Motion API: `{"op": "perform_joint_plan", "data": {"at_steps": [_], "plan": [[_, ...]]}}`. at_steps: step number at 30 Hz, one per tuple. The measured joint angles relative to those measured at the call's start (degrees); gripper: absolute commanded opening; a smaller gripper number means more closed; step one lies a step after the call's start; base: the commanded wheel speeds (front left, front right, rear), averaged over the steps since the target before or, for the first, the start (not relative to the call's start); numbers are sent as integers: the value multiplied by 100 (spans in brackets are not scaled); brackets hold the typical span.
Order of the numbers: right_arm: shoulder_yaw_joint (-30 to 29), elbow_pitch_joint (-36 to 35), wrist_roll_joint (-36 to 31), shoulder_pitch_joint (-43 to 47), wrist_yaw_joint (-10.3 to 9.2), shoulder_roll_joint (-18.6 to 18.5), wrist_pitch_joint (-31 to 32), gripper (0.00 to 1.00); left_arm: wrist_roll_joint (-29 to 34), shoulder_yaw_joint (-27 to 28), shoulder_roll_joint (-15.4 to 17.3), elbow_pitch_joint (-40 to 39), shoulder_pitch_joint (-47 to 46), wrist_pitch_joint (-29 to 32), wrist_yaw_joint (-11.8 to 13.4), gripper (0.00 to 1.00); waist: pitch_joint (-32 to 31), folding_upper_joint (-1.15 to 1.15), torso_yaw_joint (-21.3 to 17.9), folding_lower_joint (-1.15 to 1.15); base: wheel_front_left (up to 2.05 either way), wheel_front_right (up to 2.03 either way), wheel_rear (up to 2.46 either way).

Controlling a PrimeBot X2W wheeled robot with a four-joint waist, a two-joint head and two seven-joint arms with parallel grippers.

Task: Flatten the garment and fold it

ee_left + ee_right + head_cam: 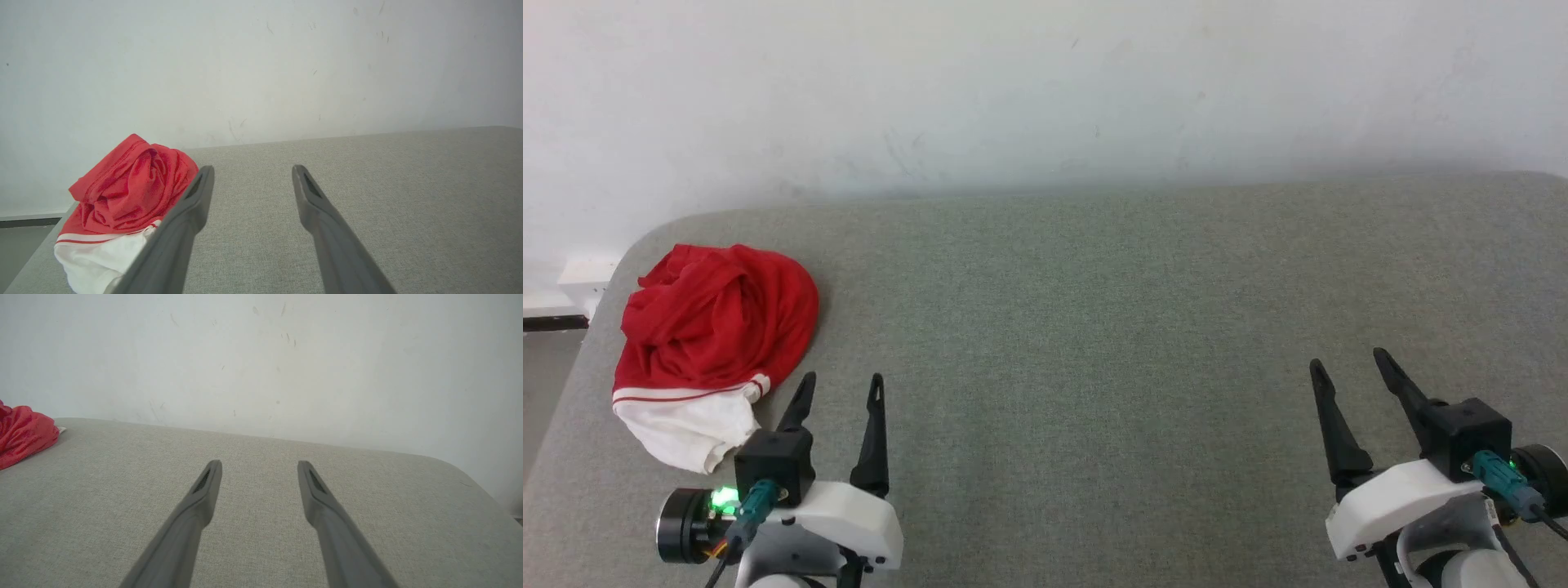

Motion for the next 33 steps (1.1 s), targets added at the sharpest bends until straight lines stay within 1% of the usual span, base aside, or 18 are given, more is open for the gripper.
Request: {"op": "perform_joint_plan", "data": {"at_steps": [16, 33], "plan": [[-131, 74, 142, 10, 0, 0, -193, 100, -16, -40, 0, -68, 42, -198, -1, 100, 9, 0, 43, 0, 0, 0, 0], [-172, 181, 183, 80, 0, 0, -393, 100, -53, -31, -1, -129, 161, -400, 0, 100, -28, 0, 295, 0, 0, 0, 0]]}}
